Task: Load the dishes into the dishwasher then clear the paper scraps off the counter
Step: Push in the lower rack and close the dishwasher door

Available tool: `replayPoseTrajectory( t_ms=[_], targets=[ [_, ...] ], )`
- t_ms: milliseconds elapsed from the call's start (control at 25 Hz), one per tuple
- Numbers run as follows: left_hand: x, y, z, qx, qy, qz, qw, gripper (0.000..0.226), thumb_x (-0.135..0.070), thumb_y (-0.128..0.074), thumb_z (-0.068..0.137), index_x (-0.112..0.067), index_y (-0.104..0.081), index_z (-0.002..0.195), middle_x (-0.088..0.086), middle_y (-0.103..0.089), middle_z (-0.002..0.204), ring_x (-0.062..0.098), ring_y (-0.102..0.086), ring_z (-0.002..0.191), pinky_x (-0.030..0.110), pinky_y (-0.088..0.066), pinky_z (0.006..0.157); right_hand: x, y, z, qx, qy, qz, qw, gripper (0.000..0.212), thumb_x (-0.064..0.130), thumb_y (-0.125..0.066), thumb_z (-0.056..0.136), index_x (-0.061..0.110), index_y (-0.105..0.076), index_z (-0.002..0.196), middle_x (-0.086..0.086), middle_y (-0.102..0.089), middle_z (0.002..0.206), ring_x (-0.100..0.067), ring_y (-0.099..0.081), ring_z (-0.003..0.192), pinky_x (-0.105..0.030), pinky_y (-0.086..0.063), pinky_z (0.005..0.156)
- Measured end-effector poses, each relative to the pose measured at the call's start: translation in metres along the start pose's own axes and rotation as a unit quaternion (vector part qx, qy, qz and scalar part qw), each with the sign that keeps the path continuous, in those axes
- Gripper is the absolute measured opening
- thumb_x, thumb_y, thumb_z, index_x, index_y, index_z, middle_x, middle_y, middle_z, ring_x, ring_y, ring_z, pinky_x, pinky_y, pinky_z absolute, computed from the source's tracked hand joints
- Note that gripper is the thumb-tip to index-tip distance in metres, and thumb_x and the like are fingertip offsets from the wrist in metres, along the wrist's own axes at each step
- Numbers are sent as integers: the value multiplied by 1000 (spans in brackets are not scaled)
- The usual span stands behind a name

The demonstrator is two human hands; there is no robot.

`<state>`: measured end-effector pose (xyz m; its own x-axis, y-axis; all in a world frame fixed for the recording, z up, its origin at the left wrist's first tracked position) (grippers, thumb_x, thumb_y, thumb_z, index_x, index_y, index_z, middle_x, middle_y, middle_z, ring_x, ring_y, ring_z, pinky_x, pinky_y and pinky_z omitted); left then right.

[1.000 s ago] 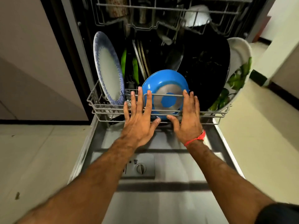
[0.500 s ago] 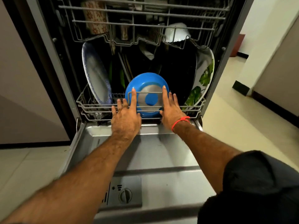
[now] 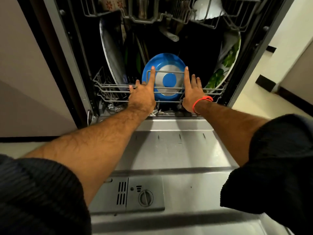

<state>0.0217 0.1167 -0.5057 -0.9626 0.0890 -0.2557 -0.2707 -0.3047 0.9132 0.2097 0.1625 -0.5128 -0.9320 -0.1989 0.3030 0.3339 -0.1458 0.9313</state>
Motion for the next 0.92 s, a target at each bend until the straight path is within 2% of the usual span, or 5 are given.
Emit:
replayPoseTrajectory(
  t_ms=[200,360,440,600,920],
  targets=[
    [-3,13,-5,57,2,-16,998,108,5,-57,92,-36,21,156,23,-33,157,41,-18,151,55,-24,121,1,11,-13,44,-6,23,999,110,-5,-53,84,37,24,150,-14,7,164,-31,7,151,-45,-6,122],
    [5,24,-10,105,-38,-74,991,110,6,-54,91,-41,22,154,21,-16,165,39,-14,152,55,-24,121,3,3,-53,18,30,86,996,100,1,-55,89,35,14,154,-13,4,164,-27,5,152,-44,-8,123],
    [11,24,-32,82,-68,-90,990,110,8,-52,88,-41,20,155,17,-3,167,38,-3,154,57,-19,122,4,0,-79,-4,49,107,993,91,6,-55,91,32,4,156,-12,0,165,-26,1,152,-44,-11,124],
    [19,8,-112,9,-94,-114,989,90,-17,-54,97,-29,9,160,9,3,169,36,5,154,65,-10,121,1,-5,-136,0,84,97,992,78,9,-54,92,23,-13,157,-12,-13,163,-27,-10,151,-43,-16,123],
    [6,11,-303,89,-64,-116,987,71,-55,-39,99,-43,0,157,-6,12,168,34,2,154,72,-5,116,-9,-21,-311,50,80,132,987,66,18,-48,91,18,-28,153,-14,-31,156,-31,-26,147,-48,-29,118]
  ],
)
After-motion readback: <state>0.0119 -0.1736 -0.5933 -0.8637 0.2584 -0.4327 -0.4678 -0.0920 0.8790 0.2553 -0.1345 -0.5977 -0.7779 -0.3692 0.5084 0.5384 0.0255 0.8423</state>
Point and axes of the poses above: each hand's wrist, its own z-axis towards the middle knuckle, its own y-axis out of the back of the hand, x = y × z, the point moved 3 cm from there along z, towards the middle knuckle
